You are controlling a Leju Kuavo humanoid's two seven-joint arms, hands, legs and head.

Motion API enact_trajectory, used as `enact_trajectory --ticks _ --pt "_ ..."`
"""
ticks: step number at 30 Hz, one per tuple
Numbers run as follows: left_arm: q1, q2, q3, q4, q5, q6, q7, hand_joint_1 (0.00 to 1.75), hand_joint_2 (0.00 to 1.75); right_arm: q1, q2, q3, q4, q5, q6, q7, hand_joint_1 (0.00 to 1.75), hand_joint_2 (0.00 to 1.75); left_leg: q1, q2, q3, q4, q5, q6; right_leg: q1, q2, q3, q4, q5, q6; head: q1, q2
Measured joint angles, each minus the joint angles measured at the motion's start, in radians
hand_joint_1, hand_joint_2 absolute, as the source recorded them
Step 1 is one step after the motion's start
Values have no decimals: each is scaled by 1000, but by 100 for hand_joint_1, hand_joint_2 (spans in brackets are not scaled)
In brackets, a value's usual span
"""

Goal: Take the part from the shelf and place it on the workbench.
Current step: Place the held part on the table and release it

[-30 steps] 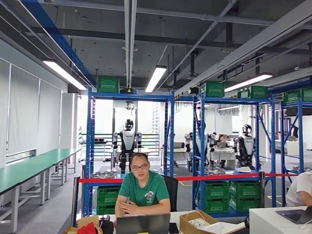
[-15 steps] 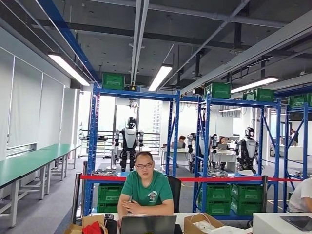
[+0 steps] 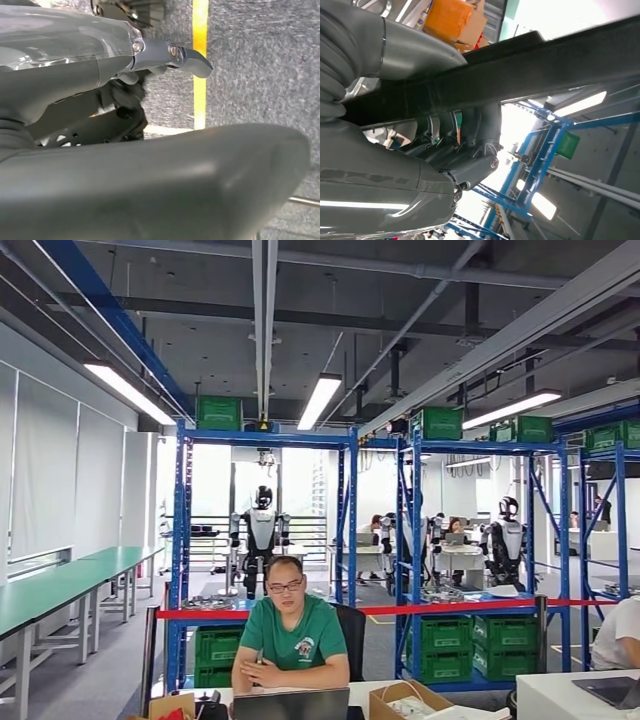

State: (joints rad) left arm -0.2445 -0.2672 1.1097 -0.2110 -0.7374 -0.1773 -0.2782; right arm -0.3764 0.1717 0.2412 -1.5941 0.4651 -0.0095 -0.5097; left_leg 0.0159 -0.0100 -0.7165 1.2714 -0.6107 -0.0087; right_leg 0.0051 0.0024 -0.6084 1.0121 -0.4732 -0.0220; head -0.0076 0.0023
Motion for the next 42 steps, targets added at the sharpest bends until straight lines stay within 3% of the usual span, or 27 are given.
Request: enact_trajectory --ticks 1,2,5,6,11,13,15,16,17,18,19,21,24,27,30,32,33,36,38,40,42 --pt "1 1 0 0 0 2 2 0 175 1 0 0 1 0 0 0 175 175 0 0 -22 29 0 -1 1 1 3 0 -3 -1 0 0" --pt "2 1 0 0 0 4 4 0 175 1 0 0 2 0 0 0 175 175 0 0 -27 24 19 -2 1 3 6 1 -6 0 0 0" --pt "0 2 0 0 0 8 7 0 175 0 0 1 2 0 0 0 175 175 0 1 32 -134 126 1 3 6 18 9 -23 9 0 0" --pt "-1 2 0 0 0 10 11 0 175 -1 0 0 2 0 0 0 175 175 0 1 50 -177 142 5 5 6 17 14 -28 14 0 0" --pt "1 3 1 0 4 20 28 0 175 -5 1 0 3 0 0 1 175 175 0 -2 64 -212 136 26 5 4 4 37 -49 33 0 0" --pt "0 2 1 0 5 19 30 0 175 -8 1 1 4 0 0 1 175 175 3 -2 68 -214 134 32 1 3 -35 123 -92 43 0 0" --pt "-1 3 1 0 7 18 31 0 175 -7 0 2 6 0 0 1 175 175 2 -1 69 -213 132 36 -3 2 -107 255 -140 49 0 0" --pt "-1 3 2 0 7 18 31 0 175 -6 0 2 9 1 0 1 175 175 2 -1 70 -213 130 38 -4 2 -133 296 -145 50 0 0" --pt "-1 3 2 0 7 18 31 0 175 -5 -1 2 11 4 0 2 175 175 1 -2 72 -213 129 39 -5 2 -142 300 -131 50 0 0" --pt "-1 3 2 0 7 17 30 0 175 -6 -1 2 13 9 -1 3 175 175 1 -3 76 -213 127 39 -5 2 -131 263 -99 49 0 0" --pt "-1 3 2 0 6 17 30 0 175 -9 -1 2 14 22 -5 6 175 175 0 -5 81 -213 124 38 -5 2 -104 196 -56 46 0 0" --pt "-2 2 2 0 4 17 30 0 175 -18 -1 5 17 55 -16 13 175 175 -1 -6 89 -215 119 34 0 3 -49 74 -1 37 0 0" --pt "-3 0 2 0 1 17 31 0 175 -36 -2 11 28 99 -35 25 175 175 0 -5 91 -219 118 22 9 4 -29 28 3 25 0 1" --pt "-3 -2 1 0 -3 17 32 0 175 -54 -3 20 43 138 -53 39 175 175 1 -2 78 -190 92 10 3 1 -19 8 7 9 0 0" --pt "-3 -2 1 0 -6 17 32 0 175 -71 -4 32 65 174 -69 50 175 175 2 -1 3 -28 16 4 2 0 -14 4 8 1 0 0" --pt "-1 -2 1 0 -6 17 34 0 175 -76 -6 38 81 192 -77 56 175 175 3 0 -30 31 11 -1 2 0 -13 4 7 1 0 0" --pt "-2 -2 1 0 -7 16 35 0 175 -77 -8 41 87 200 -81 59 175 175 4 0 -21 6 34 -2 2 1 -12 5 6 2 0 0" --pt "-5 -2 0 0 -8 16 35 0 175 -92 -11 49 103 244 -106 79 175 175 7 1 57 -162 116 -2 3 3 -13 18 -3 12 0 0" --pt "-6 -2 0 0 -11 15 37 0 175 -111 -15 54 120 306 -137 106 175 175 4 0 76 -205 123 5 5 4 -18 27 -7 21 0 0" --pt "-6 -2 -1 0 -15 15 38 0 175 -131 -22 58 149 383 -168 139 175 175 2 -1 76 -208 124 15 4 4 -21 28 -8 29 0 0" --pt "-7 -2 -3 0 -20 14 38 0 175 -156 -31 63 187 451 -192 168 175 175 5 -1 77 -210 127 25 2 2 -31 55 -30 38 0 0"
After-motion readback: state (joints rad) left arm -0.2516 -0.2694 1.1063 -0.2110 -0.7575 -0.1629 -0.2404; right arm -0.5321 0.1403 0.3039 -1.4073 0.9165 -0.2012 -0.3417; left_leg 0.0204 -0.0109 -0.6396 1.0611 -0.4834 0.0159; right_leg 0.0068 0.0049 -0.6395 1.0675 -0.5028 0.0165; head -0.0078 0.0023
